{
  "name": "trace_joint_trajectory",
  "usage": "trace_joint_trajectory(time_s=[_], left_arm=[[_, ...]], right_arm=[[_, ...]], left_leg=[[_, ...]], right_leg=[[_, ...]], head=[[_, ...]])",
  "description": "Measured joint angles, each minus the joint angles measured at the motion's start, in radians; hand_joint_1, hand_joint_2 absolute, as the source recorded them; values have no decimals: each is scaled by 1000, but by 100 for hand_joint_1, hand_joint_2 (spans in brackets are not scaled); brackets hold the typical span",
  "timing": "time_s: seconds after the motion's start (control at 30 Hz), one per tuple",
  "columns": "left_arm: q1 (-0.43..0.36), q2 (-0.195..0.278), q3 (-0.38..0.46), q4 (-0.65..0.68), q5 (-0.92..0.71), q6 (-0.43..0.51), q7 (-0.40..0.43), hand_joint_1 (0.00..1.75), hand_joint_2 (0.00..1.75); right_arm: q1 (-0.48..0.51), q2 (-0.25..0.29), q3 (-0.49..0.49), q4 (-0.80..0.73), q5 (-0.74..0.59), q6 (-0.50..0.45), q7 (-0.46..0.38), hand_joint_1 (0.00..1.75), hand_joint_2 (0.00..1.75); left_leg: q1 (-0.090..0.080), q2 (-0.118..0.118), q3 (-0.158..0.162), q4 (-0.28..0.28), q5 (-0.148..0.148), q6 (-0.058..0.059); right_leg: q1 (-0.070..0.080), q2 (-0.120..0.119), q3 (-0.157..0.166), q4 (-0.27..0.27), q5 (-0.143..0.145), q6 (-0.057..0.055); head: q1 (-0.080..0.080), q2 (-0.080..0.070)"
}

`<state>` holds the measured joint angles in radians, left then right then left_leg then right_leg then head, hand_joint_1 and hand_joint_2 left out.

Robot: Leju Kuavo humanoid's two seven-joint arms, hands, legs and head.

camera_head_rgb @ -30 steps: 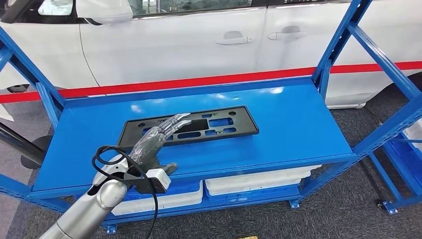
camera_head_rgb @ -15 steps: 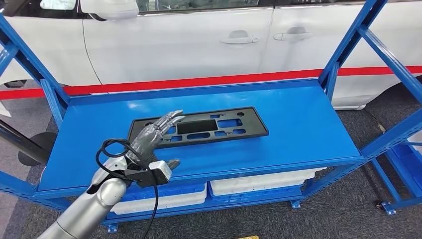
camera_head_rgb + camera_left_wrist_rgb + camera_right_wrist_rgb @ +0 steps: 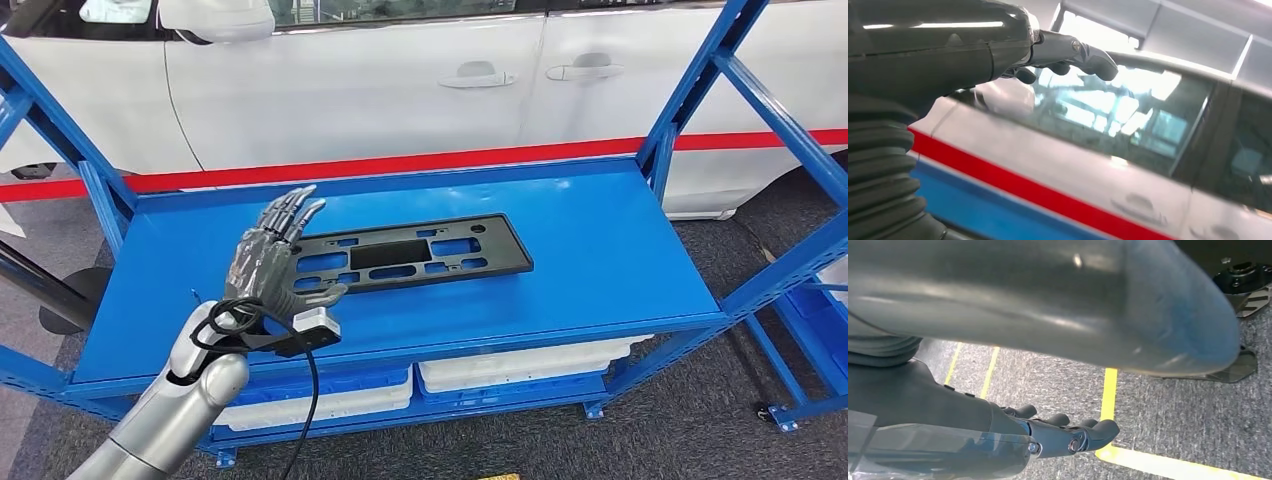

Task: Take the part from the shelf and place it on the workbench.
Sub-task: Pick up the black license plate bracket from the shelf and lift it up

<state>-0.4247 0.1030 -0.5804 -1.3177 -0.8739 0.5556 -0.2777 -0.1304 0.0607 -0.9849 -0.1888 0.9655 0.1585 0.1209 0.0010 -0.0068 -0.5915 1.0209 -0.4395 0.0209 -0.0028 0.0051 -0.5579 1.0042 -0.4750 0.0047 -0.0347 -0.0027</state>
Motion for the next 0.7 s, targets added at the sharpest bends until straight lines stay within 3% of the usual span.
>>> trace_joint_trajectory(time_s=[0.17, 0.7], left_arm=[[-1, -10, 11, 33, -104, 105, 26, 0, 175], [-85, -55, -16, 277, -130, 34, 56, 0, 175]], right_arm=[[-3, 0, 3, 0, 2, -2, 11, 0, 0], [-12, 0, 9, 0, 2, -1, 23, 0, 0]], left_leg=[[0, 0, 0, 0, 0, 0], [0, 1, 0, 0, 1, -1]], right_leg=[[0, 0, 0, 0, 0, 0], [0, 0, 0, 0, 0, 0]], head=[[0, 0], [0, 0]])
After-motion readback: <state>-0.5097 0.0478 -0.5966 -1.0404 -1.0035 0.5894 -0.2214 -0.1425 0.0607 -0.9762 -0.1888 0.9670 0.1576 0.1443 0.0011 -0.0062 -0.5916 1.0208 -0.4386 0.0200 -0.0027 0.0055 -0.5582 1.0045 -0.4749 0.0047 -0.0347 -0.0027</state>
